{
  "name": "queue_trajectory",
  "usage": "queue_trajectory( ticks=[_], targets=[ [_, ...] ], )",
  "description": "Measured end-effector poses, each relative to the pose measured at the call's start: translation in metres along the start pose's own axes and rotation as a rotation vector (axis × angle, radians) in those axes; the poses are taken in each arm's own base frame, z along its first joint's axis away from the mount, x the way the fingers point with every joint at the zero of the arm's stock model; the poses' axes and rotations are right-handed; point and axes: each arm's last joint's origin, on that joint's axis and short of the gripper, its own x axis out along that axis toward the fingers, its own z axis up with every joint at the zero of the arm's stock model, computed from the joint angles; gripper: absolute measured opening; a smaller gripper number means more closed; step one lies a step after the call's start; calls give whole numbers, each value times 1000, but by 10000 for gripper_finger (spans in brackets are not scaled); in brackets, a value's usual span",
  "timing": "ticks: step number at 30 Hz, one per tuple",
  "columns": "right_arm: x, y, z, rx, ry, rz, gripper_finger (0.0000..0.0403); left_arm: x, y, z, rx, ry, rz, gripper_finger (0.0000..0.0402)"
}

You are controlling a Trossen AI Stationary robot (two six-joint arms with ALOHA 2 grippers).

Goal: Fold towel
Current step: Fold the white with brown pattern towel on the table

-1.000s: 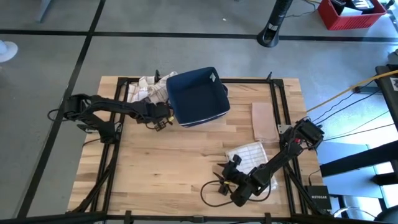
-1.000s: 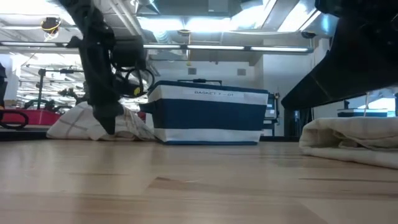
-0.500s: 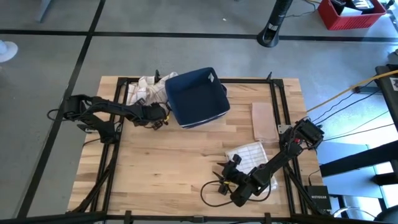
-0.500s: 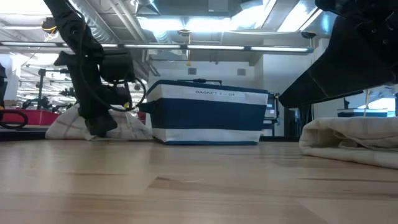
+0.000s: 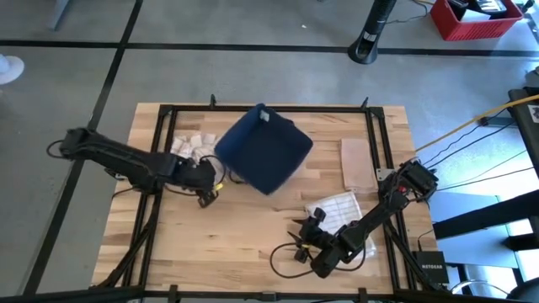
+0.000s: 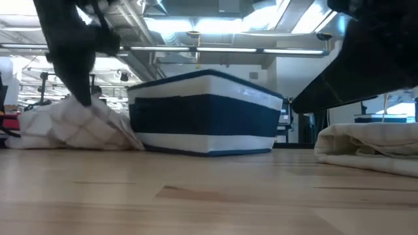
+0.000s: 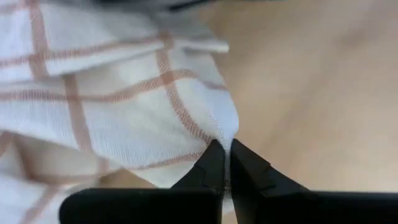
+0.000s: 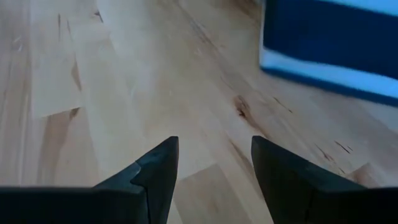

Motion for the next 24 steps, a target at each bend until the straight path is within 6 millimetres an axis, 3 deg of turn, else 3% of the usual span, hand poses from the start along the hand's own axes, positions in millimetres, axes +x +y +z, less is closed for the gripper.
queue_trajectory(
  ticks=[5,11,16,24],
  targets=[
    [15,-1,14,15,20,57,204,-22,-8,-5,2,-56,-96,3],
    [51,-9,53,-131,-52,209,204,-22,-11,-5,3,-73,-94,2],
    [90,-46,84,-190,-114,95,204,-22,-13,-6,-8,-81,-105,4],
    [138,-116,108,-106,-77,-135,204,-31,-37,-18,7,-62,-296,2]
  ],
)
